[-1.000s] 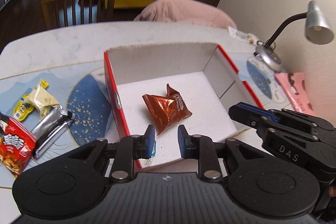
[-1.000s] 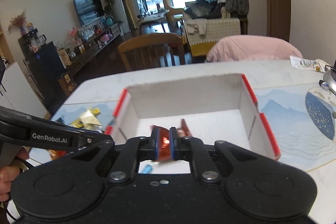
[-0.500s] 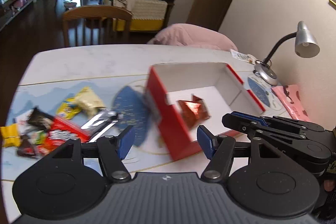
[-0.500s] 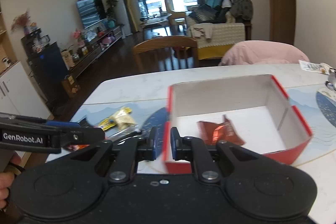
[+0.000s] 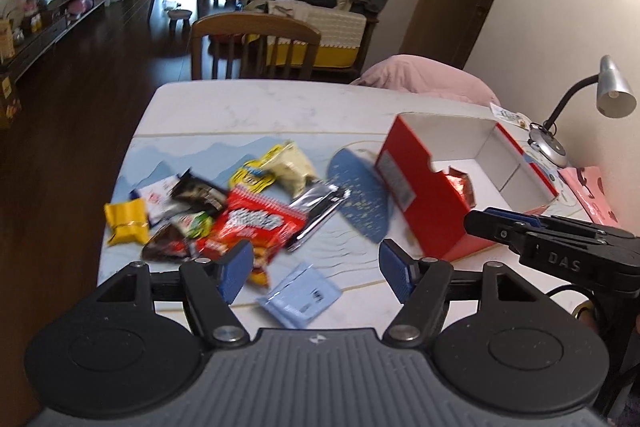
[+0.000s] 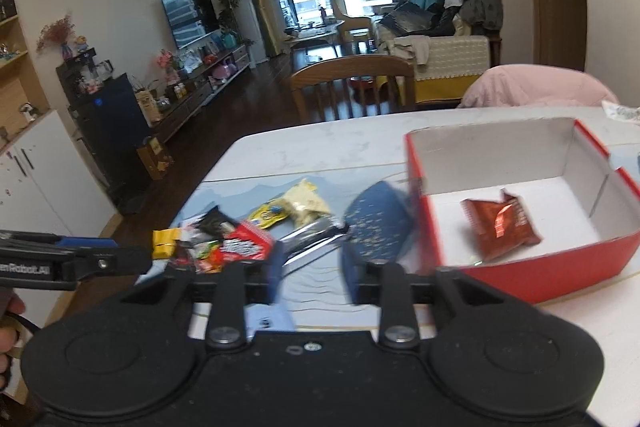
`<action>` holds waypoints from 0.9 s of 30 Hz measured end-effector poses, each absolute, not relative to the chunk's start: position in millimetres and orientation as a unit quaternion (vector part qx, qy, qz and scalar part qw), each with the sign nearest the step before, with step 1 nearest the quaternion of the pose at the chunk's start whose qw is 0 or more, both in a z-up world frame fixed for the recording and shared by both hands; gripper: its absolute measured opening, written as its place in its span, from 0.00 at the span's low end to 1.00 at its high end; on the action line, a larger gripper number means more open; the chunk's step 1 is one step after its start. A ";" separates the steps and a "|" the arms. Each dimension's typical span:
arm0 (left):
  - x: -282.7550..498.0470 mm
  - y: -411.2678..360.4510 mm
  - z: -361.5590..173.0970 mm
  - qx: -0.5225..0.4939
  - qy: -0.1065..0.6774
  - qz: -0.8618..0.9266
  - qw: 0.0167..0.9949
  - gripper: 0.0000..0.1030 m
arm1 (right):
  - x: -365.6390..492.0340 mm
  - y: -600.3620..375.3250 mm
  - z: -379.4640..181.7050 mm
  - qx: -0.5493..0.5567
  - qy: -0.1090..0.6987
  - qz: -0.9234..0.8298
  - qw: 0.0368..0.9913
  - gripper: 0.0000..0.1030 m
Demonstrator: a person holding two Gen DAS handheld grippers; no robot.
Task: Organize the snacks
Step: 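Withdraw both open grippers from the red box back over the snacks, then grasp the light blue packet with the right gripper while the left gripper grasps the M&M's bag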
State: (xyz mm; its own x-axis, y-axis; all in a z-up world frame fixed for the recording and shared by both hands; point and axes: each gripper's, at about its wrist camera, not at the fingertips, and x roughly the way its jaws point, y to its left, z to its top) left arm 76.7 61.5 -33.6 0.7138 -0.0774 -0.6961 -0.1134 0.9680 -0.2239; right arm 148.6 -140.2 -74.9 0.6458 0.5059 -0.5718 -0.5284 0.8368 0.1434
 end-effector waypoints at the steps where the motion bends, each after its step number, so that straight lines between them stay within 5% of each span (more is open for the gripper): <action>1: 74.6 66.5 -35.7 -0.129 0.379 0.013 0.916 0.67 | 147.3 -136.0 -76.8 -0.018 0.315 0.291 0.903 0.86; 2: 72.9 72.6 -38.3 -0.132 0.379 0.018 0.916 0.67 | 144.7 -131.7 -78.2 -0.018 0.318 0.293 0.902 0.96; 4: 70.6 84.0 -43.8 -0.138 0.381 0.026 0.914 0.68 | 141.7 -121.9 -83.6 -0.014 0.310 0.299 0.902 1.00; 27: 128.2 165.5 -122.1 -0.054 0.411 0.021 0.910 0.68 | 177.8 -38.2 -177.4 0.009 0.485 0.179 0.856 0.92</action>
State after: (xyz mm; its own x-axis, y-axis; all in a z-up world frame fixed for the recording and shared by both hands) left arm 128.2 165.5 -122.1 0.6608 -0.0064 -0.7506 -0.0821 0.9934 -0.0807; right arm 177.8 -38.2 -177.4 0.4659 0.3160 -0.8265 -0.2983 0.9355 0.1896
